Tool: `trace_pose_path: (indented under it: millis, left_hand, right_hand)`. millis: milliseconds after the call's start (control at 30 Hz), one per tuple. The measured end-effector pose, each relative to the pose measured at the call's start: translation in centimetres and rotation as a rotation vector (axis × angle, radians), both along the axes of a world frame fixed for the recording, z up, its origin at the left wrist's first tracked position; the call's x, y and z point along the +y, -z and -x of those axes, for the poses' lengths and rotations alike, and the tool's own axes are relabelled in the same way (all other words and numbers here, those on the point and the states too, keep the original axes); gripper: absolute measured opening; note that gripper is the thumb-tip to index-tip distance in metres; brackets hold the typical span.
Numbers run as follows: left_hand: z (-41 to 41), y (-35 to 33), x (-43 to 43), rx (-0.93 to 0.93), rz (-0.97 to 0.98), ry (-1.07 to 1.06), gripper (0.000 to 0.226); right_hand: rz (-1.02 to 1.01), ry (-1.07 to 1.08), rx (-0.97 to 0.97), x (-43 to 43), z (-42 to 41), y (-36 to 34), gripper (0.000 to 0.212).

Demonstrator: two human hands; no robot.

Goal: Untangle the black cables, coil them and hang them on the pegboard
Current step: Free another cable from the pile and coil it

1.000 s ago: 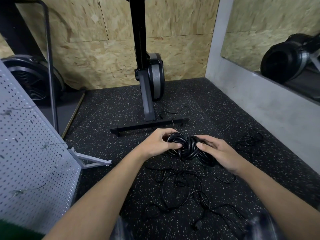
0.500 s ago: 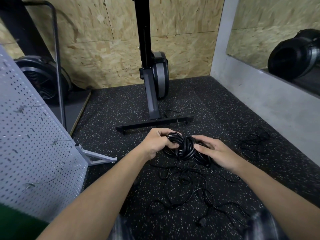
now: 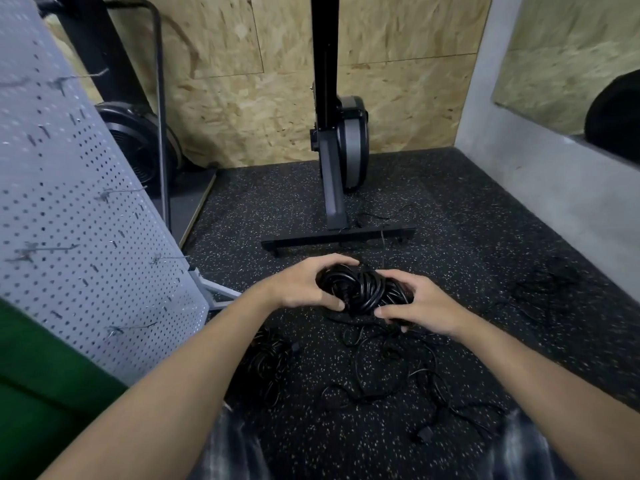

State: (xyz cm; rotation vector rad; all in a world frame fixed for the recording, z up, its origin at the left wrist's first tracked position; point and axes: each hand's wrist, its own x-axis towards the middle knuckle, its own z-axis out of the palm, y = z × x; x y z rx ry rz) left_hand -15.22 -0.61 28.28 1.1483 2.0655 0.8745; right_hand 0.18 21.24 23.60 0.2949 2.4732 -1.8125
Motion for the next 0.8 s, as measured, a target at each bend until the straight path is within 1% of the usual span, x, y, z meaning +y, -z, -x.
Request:
trace_pose_path:
  millis: [67, 133, 233, 300, 367, 500, 633, 733, 800]
  left_hand:
    - [0.3, 0.3, -1.2, 0.116, 0.071, 0.038, 0.091]
    - [0.7, 0.7, -2.0, 0.319, 0.128, 0.046, 0.1]
    - [1.9, 1.0, -3.8, 0.559, 0.104, 0.039, 0.097]
    - [2.9, 1.0, -5.3, 0.629, 0.087, 0.025, 0.091]
    - [3.9, 1.3, -7.0, 0.626, 0.074, -0.032, 0.085]
    - [5.2, 3.7, -11.1, 0.492, 0.036, -0.252, 0.079]
    - [5.5, 7.3, -15.0, 0.379, 0.056, -0.483, 0.079]
    - [5.4, 10.2, -17.1, 0.317, 0.081, -0.65, 0.07]
    - [5.3, 11.9, -18.0, 0.299, 0.108, -0.753, 0.068]
  right_hand:
    - [0.021, -0.005, -0.008, -0.8, 0.6, 0.0, 0.072]
    - [0.043, -0.01, -0.012, -1.4, 1.5, -0.1, 0.07]
    - [0.06, -0.025, -0.018, -2.3, 3.4, -0.2, 0.07]
    - [0.056, -0.04, -0.017, -3.3, 5.0, -0.2, 0.069]
    - [0.056, -0.06, -0.007, -4.5, 6.6, -0.2, 0.068]
    - [0.058, -0.028, -0.025, -5.7, 9.4, 1.2, 0.078]
    - [-0.005, 0.007, -0.129, -7.0, 11.4, 4.8, 0.094]
    - [-0.055, -0.043, -0.237, -8.3, 12.2, 8.0, 0.094]
    - [-0.111, -0.097, -0.275, -8.9, 12.6, 9.9, 0.095]
